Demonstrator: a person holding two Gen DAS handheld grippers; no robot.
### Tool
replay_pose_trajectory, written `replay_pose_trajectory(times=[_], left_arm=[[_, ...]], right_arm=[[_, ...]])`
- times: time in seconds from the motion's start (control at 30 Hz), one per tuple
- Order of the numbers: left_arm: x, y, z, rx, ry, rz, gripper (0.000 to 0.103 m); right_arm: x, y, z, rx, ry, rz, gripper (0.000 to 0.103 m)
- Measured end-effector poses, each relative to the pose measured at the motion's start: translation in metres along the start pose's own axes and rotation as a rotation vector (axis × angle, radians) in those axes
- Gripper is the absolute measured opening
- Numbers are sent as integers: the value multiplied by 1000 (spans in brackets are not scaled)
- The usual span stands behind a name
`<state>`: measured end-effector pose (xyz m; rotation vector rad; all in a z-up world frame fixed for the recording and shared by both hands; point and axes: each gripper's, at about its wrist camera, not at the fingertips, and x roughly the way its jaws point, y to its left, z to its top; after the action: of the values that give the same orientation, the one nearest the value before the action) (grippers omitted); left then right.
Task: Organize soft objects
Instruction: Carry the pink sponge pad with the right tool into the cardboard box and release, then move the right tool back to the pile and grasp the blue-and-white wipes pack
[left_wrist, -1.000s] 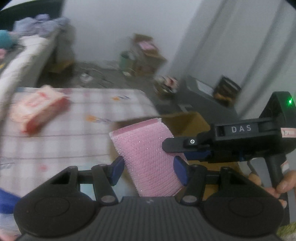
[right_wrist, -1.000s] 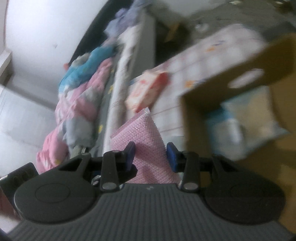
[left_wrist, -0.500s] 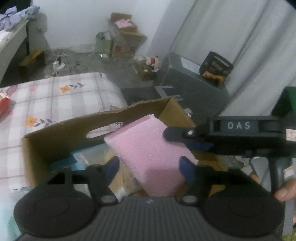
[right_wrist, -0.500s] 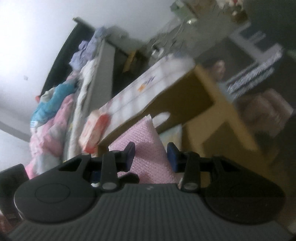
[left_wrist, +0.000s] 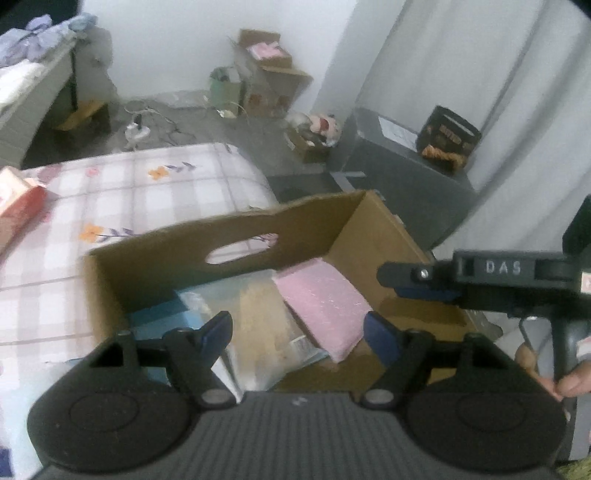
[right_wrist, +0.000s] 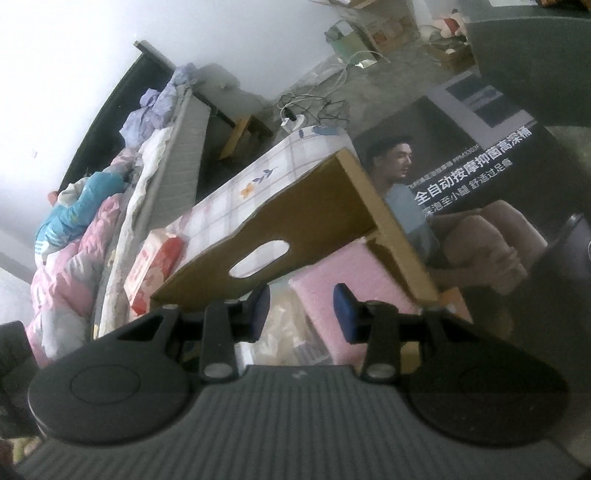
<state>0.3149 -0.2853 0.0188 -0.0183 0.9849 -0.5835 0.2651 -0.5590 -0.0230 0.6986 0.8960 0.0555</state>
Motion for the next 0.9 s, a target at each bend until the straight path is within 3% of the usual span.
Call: replay_pose_trajectory(times=[0.27,0.47,0.7,0.9], left_arm=[[-80,34,-23,-37,-81,26,83],[-160,79,-55,-106,-149,110,89],[-252,127,-119,-183,-329,220,95],[-290,161,-177,-283,-380,253,96]], right_arm=[[-13,33,-25,-33,32,45,38],[-43,76,-65,-107,25,119,41],[-78,125,-118,-225,-4,209,48],[-86,157,-156,-252,13,299,49]])
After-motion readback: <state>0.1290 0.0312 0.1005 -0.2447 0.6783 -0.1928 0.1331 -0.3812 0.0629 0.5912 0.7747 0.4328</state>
